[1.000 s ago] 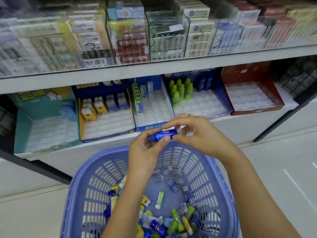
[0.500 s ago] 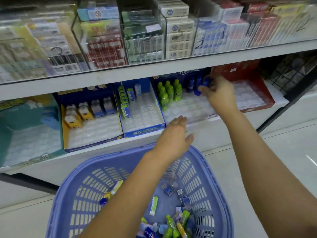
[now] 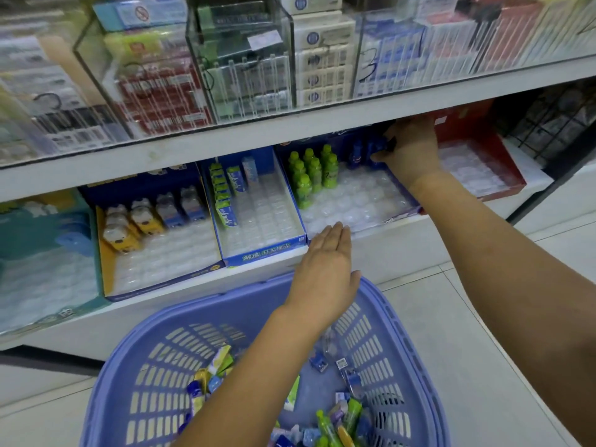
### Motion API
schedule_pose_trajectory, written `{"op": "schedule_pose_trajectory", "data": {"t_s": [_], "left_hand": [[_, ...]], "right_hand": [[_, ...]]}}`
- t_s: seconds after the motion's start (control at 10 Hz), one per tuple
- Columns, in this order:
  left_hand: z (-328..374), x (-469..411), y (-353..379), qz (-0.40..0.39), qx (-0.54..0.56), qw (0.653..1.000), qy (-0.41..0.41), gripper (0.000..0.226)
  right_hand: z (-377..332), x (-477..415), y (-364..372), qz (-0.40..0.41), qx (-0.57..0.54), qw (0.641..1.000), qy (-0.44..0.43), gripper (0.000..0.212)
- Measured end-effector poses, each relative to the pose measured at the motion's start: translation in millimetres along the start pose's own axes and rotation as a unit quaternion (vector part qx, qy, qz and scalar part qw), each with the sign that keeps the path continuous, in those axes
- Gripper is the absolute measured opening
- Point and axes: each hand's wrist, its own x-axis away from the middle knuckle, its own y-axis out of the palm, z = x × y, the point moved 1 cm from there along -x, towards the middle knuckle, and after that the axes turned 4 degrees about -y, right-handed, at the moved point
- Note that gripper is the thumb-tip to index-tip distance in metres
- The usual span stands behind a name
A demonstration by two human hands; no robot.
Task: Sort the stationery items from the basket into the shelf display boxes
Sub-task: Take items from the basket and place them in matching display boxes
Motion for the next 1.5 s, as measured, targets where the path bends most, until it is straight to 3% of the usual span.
{"op": "schedule_pose_trajectory", "data": {"t_s": [0.1, 0.3, 0.5, 0.6, 0.7, 0.8, 0.9, 1.0, 1.1, 1.2, 1.3, 1.4, 1.5], "left_hand": [[-0.1, -0.2, 1.1, 0.002, 0.001, 1.0, -0.003, 0.07], [0.5, -1.3, 1.3, 0.005, 0.004, 1.0, -0.006, 0.07], [0.8, 0.5, -5.6, -0.015, 0.041, 0.999, -0.007, 0.067], [-3.0, 15.9, -2.7, 0.059, 0.137, 0.989, 0.007, 0.054], [-20.3, 46.6, 23.3, 0.097, 0.207, 0.973, -0.035, 0.038], [-50.6, 79.8, 74.1, -0.039, 0.19, 0.976, -0.102, 0.029], [-83.4, 122.8, 127.0, -0.229, 0.134, 0.953, -0.147, 0.033], [-106.0, 159.5, 159.9, -0.363, 0.124, 0.906, -0.181, 0.067], [-119.9, 166.4, 167.7, -0.401, 0.073, 0.898, -0.165, 0.081], [-123.4, 165.2, 170.5, -0.392, 0.056, 0.907, -0.143, 0.068], [-118.6, 165.2, 174.3, -0.376, 0.048, 0.916, -0.13, 0.054], [-103.2, 159.9, 179.6, -0.35, 0.06, 0.93, -0.098, 0.059], [-90.7, 156.7, 186.1, -0.352, 0.083, 0.927, -0.098, 0.054]], "right_hand": [[-3.3, -3.3, -2.5, -0.056, -0.03, 0.998, 0.016, 0.032], [-2.1, 0.9, -0.2, -0.066, -0.041, 0.996, 0.052, 0.031], [-14.9, 8.6, -12.0, -0.124, -0.058, 0.987, 0.083, 0.042], [-40.4, 45.7, -26.8, -0.075, -0.093, 0.991, 0.059, 0.059], [-71.5, 100.1, -31.1, -0.146, -0.172, 0.974, 0.008, 0.024], [-105.7, 159.1, 1.9, -0.369, -0.138, 0.916, -0.072, 0.018], [-124.6, 216.5, 62.7, -0.54, -0.026, 0.828, -0.146, 0.035], [-114.7, 268.3, 111.5, -0.657, 0.036, 0.741, -0.133, 0.073], [-102.6, 293.7, 139.5, -0.686, 0.062, 0.716, -0.112, 0.09], [-109.4, 298.1, 156.3, -0.676, 0.095, 0.725, -0.094, 0.09], [-118.7, 303.3, 166.1, -0.714, 0.172, 0.673, -0.091, 0.086], [-116.2, 306.5, 170.1, -0.733, 0.145, 0.662, -0.046, 0.082], [-114.9, 313.2, 176.0, -0.679, 0.027, 0.734, -0.003, 0.07]]}}
